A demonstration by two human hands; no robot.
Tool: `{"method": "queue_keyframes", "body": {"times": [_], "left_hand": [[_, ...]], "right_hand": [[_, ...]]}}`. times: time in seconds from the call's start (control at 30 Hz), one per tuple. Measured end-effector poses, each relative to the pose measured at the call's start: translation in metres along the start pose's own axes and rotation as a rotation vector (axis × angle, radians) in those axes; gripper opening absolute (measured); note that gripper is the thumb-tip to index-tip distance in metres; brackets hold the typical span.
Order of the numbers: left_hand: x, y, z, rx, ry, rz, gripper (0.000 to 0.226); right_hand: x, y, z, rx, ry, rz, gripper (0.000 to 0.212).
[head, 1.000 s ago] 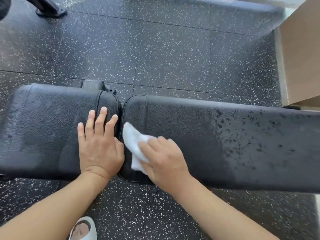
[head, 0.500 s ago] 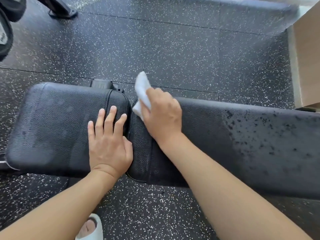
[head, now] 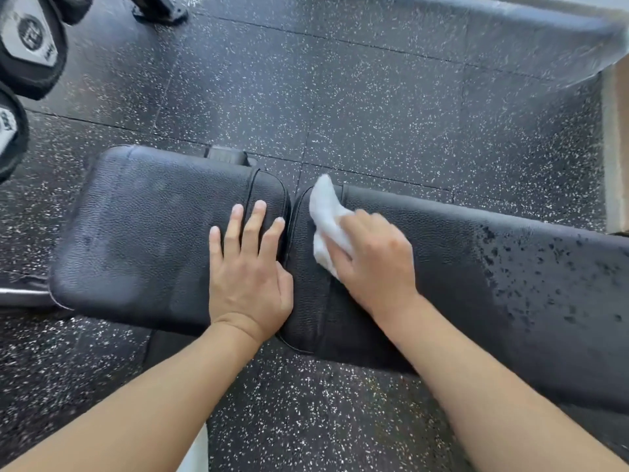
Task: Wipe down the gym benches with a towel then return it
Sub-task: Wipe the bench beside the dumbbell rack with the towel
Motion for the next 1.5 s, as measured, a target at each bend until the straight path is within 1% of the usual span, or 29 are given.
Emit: {"method": "queue_keyframes", "body": {"times": [0.07, 0.1, 0.17, 0.2, 0.27, 0.33, 0.43, 0.5, 0.63, 0.67, 0.73, 0.77, 0.8, 0.83, 0.9, 0.97, 1.03, 1.07, 1.17, 1.23, 1.3, 1.4, 1.5], "left_hand": [[0.0, 0.001, -0.001, 0.001, 0.007, -0.004, 0.067], [0.001, 0.002, -0.002, 0.0, 0.011, -0.011, 0.067], [0.003, 0.003, -0.001, 0.002, 0.011, -0.019, 0.067], [0.003, 0.003, -0.001, 0.004, 0.007, -0.022, 0.067], [0.003, 0.002, -0.001, 0.009, -0.001, -0.03, 0.066], [0.002, 0.002, -0.003, 0.013, -0.003, -0.027, 0.067], [0.003, 0.0, -0.001, 0.018, -0.01, -0.036, 0.066], [0.006, 0.002, -0.002, 0.023, -0.03, -0.058, 0.065], [0.018, 0.008, -0.002, 0.062, -0.09, -0.12, 0.06], [0.024, 0.009, 0.0, 0.092, -0.098, -0.171, 0.059], [0.037, 0.016, 0.003, 0.137, -0.094, -0.352, 0.056], [0.042, 0.024, 0.003, 0.114, -0.083, -0.463, 0.055], [0.045, 0.034, 0.0, 0.055, -0.08, -0.54, 0.055], [0.047, 0.048, -0.003, -0.021, -0.095, -0.558, 0.057], [0.041, 0.077, -0.008, -0.135, -0.17, -0.489, 0.059], [0.025, 0.107, -0.005, -0.15, -0.26, -0.389, 0.059], [0.006, 0.135, -0.002, -0.141, -0.306, -0.263, 0.057], [-0.003, 0.146, -0.003, -0.121, -0.291, -0.215, 0.055], [-0.026, 0.16, -0.011, -0.039, -0.159, -0.173, 0.053], [-0.035, 0.161, -0.014, -0.038, -0.104, -0.148, 0.054], [-0.039, 0.16, -0.014, -0.049, -0.088, -0.141, 0.055], [-0.039, 0.162, -0.015, -0.049, -0.058, -0.154, 0.056], [-0.04, 0.164, -0.012, -0.045, -0.051, -0.146, 0.057]], "right_hand": [[-0.017, -0.003, 0.057, -0.155, -0.002, -0.035, 0.02], [-0.025, -0.004, 0.078, -0.213, -0.041, -0.056, 0.021], [-0.035, -0.009, 0.098, -0.266, -0.115, -0.08, 0.025], [-0.035, -0.011, 0.097, -0.258, -0.116, -0.077, 0.027], [-0.024, -0.015, 0.074, -0.203, -0.053, -0.041, 0.025], [-0.01, -0.02, 0.03, -0.114, -0.003, -0.004, 0.02], [0.01, -0.021, -0.051, 0.051, -0.028, 0.032, 0.015], [0.024, -0.008, -0.097, 0.104, -0.044, 0.059, 0.01], [0.047, 0.024, -0.144, 0.111, -0.143, 0.093, 0.008], [0.052, 0.03, -0.148, 0.109, -0.169, 0.1, 0.013], [0.061, 0.041, -0.154, 0.077, -0.209, 0.132, 0.024], [0.065, 0.048, -0.157, 0.042, -0.224, 0.14, 0.027], [0.07, 0.054, -0.159, -0.002, -0.234, 0.137, 0.027], [0.074, 0.06, -0.162, -0.049, -0.239, 0.128, 0.026], [0.083, 0.071, -0.169, -0.13, -0.241, 0.118, 0.026], [0.092, 0.082, -0.179, -0.182, -0.241, 0.109, 0.026], [0.1, 0.094, -0.188, -0.238, -0.248, 0.111, 0.027], [0.102, 0.099, -0.191, -0.28, -0.249, 0.125, 0.027], [0.101, 0.108, -0.196, -0.407, -0.237, 0.181, 0.025], [0.096, 0.108, -0.195, -0.408, -0.204, 0.122, 0.022], [0.089, 0.107, -0.187, -0.381, -0.164, 0.038, 0.021], [0.073, 0.118, -0.145, -0.354, -0.103, -0.036, 0.023], [0.052, 0.139, -0.075, -0.372, -0.022, -0.053, 0.026]]}}
Point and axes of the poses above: each hand's wrist, its own z-axis towards the middle knuckle, its own x-axis out of the back of the hand, y = z × x, the point moved 1 cm from there along z, towards the middle knuckle, and after that the axes turned 12 degrees about -z, right-handed, at the moved point
